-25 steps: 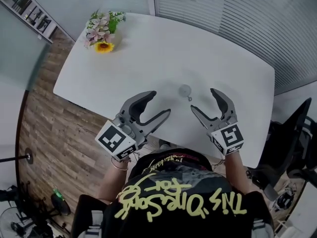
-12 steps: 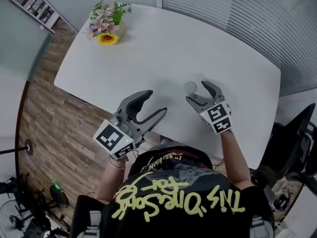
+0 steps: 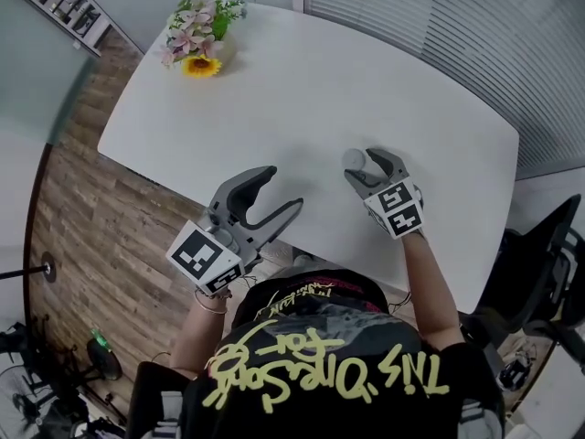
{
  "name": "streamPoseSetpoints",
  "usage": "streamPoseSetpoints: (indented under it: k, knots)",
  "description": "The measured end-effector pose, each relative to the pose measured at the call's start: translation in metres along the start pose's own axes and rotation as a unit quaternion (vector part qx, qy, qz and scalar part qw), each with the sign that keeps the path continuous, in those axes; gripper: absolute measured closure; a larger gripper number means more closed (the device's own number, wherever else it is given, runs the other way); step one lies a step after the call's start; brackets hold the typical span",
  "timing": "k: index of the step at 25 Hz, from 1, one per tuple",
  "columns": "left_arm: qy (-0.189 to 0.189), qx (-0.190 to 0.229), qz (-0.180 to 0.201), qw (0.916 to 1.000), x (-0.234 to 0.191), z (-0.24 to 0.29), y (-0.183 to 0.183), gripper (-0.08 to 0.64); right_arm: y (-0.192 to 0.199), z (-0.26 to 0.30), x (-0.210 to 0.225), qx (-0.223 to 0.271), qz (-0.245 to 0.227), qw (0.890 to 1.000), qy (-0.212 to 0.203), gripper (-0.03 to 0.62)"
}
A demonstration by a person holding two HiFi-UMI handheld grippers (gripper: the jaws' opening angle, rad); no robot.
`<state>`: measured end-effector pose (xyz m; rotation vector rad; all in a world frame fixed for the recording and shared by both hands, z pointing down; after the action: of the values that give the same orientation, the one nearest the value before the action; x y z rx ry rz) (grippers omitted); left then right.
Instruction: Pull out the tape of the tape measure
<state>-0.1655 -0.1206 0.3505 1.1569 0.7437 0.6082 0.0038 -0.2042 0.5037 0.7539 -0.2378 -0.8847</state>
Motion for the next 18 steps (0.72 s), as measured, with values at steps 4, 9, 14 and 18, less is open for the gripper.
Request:
streamPoseSetpoints:
  k: [4,9,14,18]
  knots:
    - [-0.001,0.002,0.000,1.0000,0.000,-0.003,0.000,0.311,-0.002,0.002,-0.001,-0.011,0.001,1.000,-0.018,0.332]
    - [0.000,0.004,0.004,1.0000,0.005,-0.001,-0.003,0.312,-0.002,0.001,-0.004,-0.015,-0.013,0.999,-0.029,0.380]
    - [-0.001,0.003,0.006,1.0000,0.004,-0.003,-0.003,0.311,-0.006,-0.002,-0.006,-0.011,-0.008,0.999,-0.036,0.382]
    - [-0.004,-0.001,0.009,1.0000,0.001,-0.006,-0.002,0.311,-0.019,-0.012,-0.011,0.019,-0.001,0.999,-0.047,0.383]
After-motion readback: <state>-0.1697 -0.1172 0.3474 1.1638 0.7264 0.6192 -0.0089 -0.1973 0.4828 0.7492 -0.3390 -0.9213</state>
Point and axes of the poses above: the fingertips, and each gripper's own axes: z forward along the fingers, x to its right, y out of its underside, the point moved 3 cm from there along -z, backward along the fingers, and after that the axes turned 8 degrees about -x, right-handed, at the moved point
